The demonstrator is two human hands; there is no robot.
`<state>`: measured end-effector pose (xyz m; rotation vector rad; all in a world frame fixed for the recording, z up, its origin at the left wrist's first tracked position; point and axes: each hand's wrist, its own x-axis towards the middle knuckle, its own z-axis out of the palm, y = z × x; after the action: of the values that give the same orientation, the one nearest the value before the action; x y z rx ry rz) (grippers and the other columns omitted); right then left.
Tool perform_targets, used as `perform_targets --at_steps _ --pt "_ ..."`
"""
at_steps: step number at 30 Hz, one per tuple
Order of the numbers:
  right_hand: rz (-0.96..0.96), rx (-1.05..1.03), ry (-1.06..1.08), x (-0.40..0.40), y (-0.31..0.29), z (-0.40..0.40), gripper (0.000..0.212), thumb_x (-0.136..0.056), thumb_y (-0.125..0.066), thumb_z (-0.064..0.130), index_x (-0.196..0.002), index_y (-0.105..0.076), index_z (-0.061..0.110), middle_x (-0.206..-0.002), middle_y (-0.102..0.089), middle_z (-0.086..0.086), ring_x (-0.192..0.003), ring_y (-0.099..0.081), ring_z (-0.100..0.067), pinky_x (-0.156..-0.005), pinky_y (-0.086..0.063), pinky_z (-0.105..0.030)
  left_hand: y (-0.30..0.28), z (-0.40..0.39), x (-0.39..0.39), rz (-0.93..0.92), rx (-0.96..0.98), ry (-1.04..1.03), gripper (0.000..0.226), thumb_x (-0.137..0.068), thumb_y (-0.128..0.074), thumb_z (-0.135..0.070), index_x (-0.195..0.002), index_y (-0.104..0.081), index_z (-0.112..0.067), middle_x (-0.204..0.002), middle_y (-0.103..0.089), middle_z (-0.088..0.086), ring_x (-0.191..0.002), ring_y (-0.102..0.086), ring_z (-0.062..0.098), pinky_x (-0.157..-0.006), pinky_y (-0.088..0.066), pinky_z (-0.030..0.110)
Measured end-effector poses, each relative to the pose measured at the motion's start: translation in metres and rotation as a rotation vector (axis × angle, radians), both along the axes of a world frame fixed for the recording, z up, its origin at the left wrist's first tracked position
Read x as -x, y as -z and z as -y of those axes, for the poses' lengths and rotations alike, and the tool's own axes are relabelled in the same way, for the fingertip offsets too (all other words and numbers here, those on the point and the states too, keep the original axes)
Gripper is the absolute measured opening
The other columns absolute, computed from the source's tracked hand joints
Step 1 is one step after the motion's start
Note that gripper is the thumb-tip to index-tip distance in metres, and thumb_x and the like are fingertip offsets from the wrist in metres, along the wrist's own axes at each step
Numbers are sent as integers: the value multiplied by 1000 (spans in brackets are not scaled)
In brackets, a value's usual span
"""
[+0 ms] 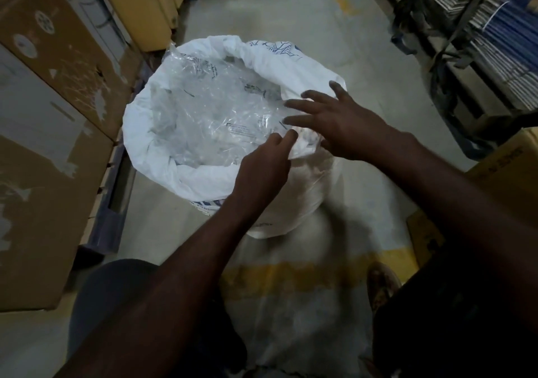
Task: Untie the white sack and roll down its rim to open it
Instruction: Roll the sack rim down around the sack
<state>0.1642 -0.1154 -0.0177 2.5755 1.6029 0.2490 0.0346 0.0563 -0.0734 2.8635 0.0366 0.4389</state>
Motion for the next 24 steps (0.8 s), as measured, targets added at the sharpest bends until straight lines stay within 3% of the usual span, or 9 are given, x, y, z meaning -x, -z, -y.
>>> perform_targets --at_steps 2,4,6,7,8,10,15,20,24 --pt "-19 84 -2 -6 12 -6 89 -78 -79 9 -155 -45 38 -172 -24 12 -160 -20 -29 -121 -18 -68 -2 3 7 -30 63 -3 58 -94 -65 -12 -147 -45 -20 -120 -60 5 -97 -68 36 -68 -51 42" --pt "2 33 -21 -11 24 -10 67 -81 -75 14 -143 -59 35 -159 -48 11 -152 -35 -31 -118 -27 -63 -4 5 13 -59 142 19 49 -94 -66 -21 -139 -45 -18 -118 -60 2 -99 -67 34 -73 -52 43" --pt "114 -159 15 -11 32 -16 36 -80 -75 16 -114 -69 29 -112 -72 6 -114 -60 -32 -90 -47 -46 -8 7 17 -96 298 28 43 -96 -72 -42 -121 -46 -20 -108 -60 -4 -93 -66 24 -70 -50 38" --pt "152 -244 80 -11 35 -18 31 -79 -78 20 -106 -65 26 -93 -69 4 -95 -60 -31 -70 -43 -38 -11 8 17 -118 417 2 47 -95 -74 -55 -112 -45 -22 -102 -60 -7 -88 -64 12 -68 -48 28" --pt "163 -311 145 -8 39 -19 35 -78 -79 24 -106 -58 23 -85 -64 2 -85 -58 -30 -58 -35 -34 -13 7 16 -130 516 -33 52 -93 -74 -63 -105 -44 -23 -95 -59 -10 -81 -60 1 -63 -42 18" --pt "111 -388 239 1 48 -22 45 -81 -77 30 -112 -45 22 -85 -59 -2 -80 -59 -33 -51 -31 -33 -13 3 12 -118 577 -79 54 -92 -77 -61 -99 -42 -21 -88 -54 -12 -74 -52 -3 -62 -38 15" --pt "-22 -327 203 13 56 -34 48 -80 -72 18 -119 -44 22 -93 -56 -5 -83 -60 -33 -53 -42 -38 1 -5 1 -153 562 -191 40 -90 -78 -30 -113 -47 -19 -95 -63 -4 -84 -62 20 -69 -41 33" --pt "-280 -74 31 6 34 -19 85 -64 -80 22 -145 -55 19 -133 -53 -11 -111 -51 -35 -88 -52 -46 12 0 0 -8 94 -170 54 -96 -63 -20 -147 -51 -31 -111 -67 3 -100 -69 34 -71 -47 42" --pt "-256 -184 24 -1 15 -8 58 -71 -73 11 -127 -73 22 -155 -50 -6 -132 -49 -37 -104 -50 -51 23 14 4 28 -124 -43 43 -96 -47 -22 -137 -61 -30 -108 -60 4 -89 -66 34 -54 -39 37"
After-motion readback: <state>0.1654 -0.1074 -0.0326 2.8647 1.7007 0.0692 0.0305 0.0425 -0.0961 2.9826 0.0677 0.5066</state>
